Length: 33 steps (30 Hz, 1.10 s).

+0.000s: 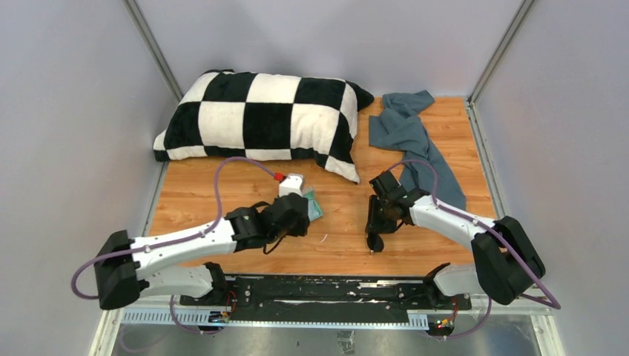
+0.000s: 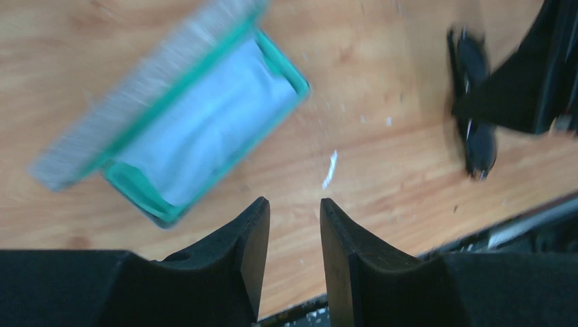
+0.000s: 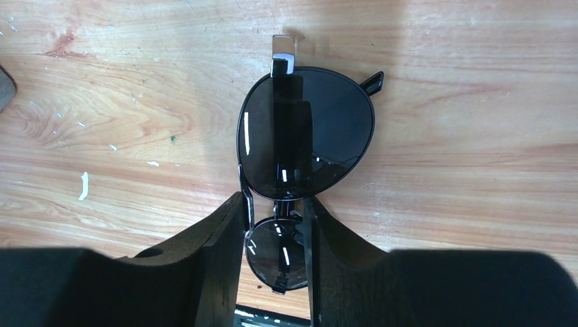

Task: Organize the sunglasses
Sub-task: Adjust the sunglasses case at the center of the board.

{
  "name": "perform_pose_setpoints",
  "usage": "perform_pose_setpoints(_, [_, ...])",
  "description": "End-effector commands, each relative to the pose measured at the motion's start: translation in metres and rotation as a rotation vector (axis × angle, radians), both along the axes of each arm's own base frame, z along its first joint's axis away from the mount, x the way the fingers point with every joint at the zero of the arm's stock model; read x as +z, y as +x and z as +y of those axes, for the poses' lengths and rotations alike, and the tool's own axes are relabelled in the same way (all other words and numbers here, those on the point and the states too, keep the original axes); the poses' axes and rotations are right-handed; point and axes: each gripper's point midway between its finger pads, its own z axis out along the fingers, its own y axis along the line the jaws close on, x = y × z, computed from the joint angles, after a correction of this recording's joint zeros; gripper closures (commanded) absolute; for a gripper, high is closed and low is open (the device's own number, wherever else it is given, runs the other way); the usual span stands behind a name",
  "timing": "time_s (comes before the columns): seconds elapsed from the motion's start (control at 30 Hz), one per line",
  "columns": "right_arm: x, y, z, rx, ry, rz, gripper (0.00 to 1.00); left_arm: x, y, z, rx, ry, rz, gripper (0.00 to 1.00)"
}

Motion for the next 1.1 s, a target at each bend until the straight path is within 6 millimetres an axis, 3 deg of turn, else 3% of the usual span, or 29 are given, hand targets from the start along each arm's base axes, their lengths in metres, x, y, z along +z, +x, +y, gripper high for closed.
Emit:
perform_pose_setpoints(0.0, [0.005, -0.002, -0.001, 0.018, -0.004, -0.012, 0.67, 0.034, 0.031, 0.045, 0.113, 0.003, -0.063, 0.59])
perform_pose_setpoints(0.23, [0.012, -0.008, 0.004, 0.028, 0.044, -0.013, 0.72, 0.033, 0.061, 0.110, 0.279, 0.029, -0.045, 0.54])
perform_pose_setpoints(0.37, [0.014, -0.012, 0.007, 0.037, 0.067, -0.005, 0.74, 0.017, 0.071, 0.127, 0.329, 0.029, 0.000, 0.54])
perform_pose_setpoints(0.53, [0.017, -0.016, 0.008, 0.047, 0.087, -0.005, 0.75, -0.002, 0.081, 0.134, 0.361, -0.031, 0.061, 0.54])
perform_pose_setpoints(0.73, [0.019, -0.018, 0.011, 0.063, 0.104, -0.004, 0.75, -0.031, 0.086, 0.127, 0.327, -0.002, 0.147, 0.54])
perform_pose_setpoints(1.07, [0.017, -0.016, 0.013, 0.089, 0.096, 0.005, 0.71, -0.055, 0.058, 0.110, 0.258, -0.079, 0.265, 0.54])
